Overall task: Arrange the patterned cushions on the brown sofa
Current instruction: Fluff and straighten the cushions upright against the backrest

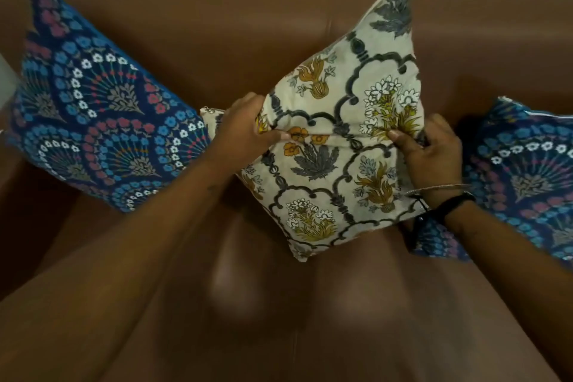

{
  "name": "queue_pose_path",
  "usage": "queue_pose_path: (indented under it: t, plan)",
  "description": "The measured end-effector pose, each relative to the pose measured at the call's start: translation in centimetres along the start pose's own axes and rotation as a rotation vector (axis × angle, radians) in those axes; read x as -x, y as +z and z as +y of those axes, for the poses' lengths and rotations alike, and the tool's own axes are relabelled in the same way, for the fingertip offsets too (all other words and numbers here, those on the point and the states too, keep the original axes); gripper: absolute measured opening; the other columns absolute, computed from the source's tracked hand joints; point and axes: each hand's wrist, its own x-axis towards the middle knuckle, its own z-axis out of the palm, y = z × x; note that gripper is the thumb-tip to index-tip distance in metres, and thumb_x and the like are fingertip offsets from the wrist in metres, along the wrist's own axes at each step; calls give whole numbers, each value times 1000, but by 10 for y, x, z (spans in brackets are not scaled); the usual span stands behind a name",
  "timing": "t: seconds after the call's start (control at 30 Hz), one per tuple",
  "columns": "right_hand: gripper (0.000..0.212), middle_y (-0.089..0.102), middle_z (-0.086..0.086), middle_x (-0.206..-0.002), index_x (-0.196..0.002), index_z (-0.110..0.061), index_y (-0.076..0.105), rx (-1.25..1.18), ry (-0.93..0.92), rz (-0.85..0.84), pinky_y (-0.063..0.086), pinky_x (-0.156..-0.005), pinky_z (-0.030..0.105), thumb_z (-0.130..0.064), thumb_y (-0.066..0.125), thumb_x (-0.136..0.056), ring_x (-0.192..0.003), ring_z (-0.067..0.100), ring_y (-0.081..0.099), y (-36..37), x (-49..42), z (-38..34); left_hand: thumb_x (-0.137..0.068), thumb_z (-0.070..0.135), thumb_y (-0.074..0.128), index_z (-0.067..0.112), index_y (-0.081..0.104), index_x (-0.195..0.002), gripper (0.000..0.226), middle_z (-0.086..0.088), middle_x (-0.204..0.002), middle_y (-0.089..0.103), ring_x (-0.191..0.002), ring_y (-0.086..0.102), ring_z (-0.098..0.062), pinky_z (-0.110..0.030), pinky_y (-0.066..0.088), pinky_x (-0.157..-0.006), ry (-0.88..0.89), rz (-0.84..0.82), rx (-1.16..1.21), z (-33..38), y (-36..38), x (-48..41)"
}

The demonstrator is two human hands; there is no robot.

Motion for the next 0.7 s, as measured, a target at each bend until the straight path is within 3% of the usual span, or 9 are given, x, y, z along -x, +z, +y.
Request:
queue_pose_path:
  t: [0.07, 0.17, 0.27, 0.33, 0.4, 0.47, 0.57, 0.63, 0.7]
  plan:
    - [32, 43, 8, -73, -68, 1, 54, -18, -3, -11, 33, -60, 27, -16, 75, -85, -69, 24, 43, 1, -1, 3, -74, 40, 82, 8, 61, -111, 53, -10, -107, 56, -104, 53, -28, -43, 47, -87, -12, 13, -47, -4, 2, -1]
    - [14, 40, -10, -80, -89, -12, 65, -31, -3, -84, 40, -69, 19, -19, 76, -84, -80, 18, 46, -7, -2, 2, -75, 49, 78, 10, 56, -119, 62, -10, -114, 55, -111, 51, -30, -37, 40, -88, -4, 25, -124, -6, 2, 3]
    - [40, 46, 4, -104, -123, -11, 61, 42, 101, -247, 44, -99, 44, -29, 72, -88, -106, 26, 49, -20, -5, 4, -78, 50, 68, 10, 41, -142, 80, -11, -142, 45, -134, 39, -30, -51, 29, -114, 32, 80, -147, 1, 4, 18]
    - [73, 45, 12, -131, -147, -12, 41, 29, 198, -310, 34, -113, 43, -44, 68, -88, -130, 27, 41, -36, 3, 2, -82, 41, 66, 6, 30, -150, 85, -13, -156, 32, -146, 26, -28, -52, 12, -123, 93, 195, -149, 13, 8, 33]
    - [83, 41, 11, -146, -151, -13, 34, -53, 229, -218, 33, -112, 30, -57, 58, -85, -135, 19, 39, -59, 21, 0, -84, 33, 63, 0, 33, -148, 78, -18, -157, 31, -147, 27, -29, -51, 12, -122, 226, 347, -134, 37, 16, 51]
    - [71, 50, 13, -138, -140, -9, 49, -27, 183, -24, 34, -104, 13, -55, 54, -88, -126, 17, 46, -92, 45, 7, -86, 30, 59, -3, 42, -143, 67, -22, -152, 38, -144, 33, -33, -55, 23, -118, 424, 381, -114, 75, 32, 65]
    - [55, 58, 24, -118, -121, -1, 61, 181, 165, 223, 36, -101, 19, -46, 61, -90, -115, 32, 51, -155, 80, 49, -85, 29, 63, 3, 50, -138, 60, -17, -147, 47, -140, 40, -31, -54, 28, -116, 710, 153, -98, 144, 73, 75]
    - [64, 56, 23, -121, -124, -2, 57, 249, 267, 306, 37, -105, 28, -51, 68, -83, -119, 32, 49, -200, 94, 91, -84, 32, 67, 7, 53, -138, 62, -14, -146, 51, -139, 43, -29, -49, 28, -117, 827, 14, -155, 191, 106, 67]
    - [71, 60, -2, -131, -130, -13, 52, 103, 384, 306, 40, -105, 18, -49, 77, -76, -124, 13, 53, -235, 95, 131, -80, 41, 72, 5, 48, -143, 76, -15, -146, 50, -140, 43, -31, -48, 26, -118, 798, -71, -212, 234, 144, 46]
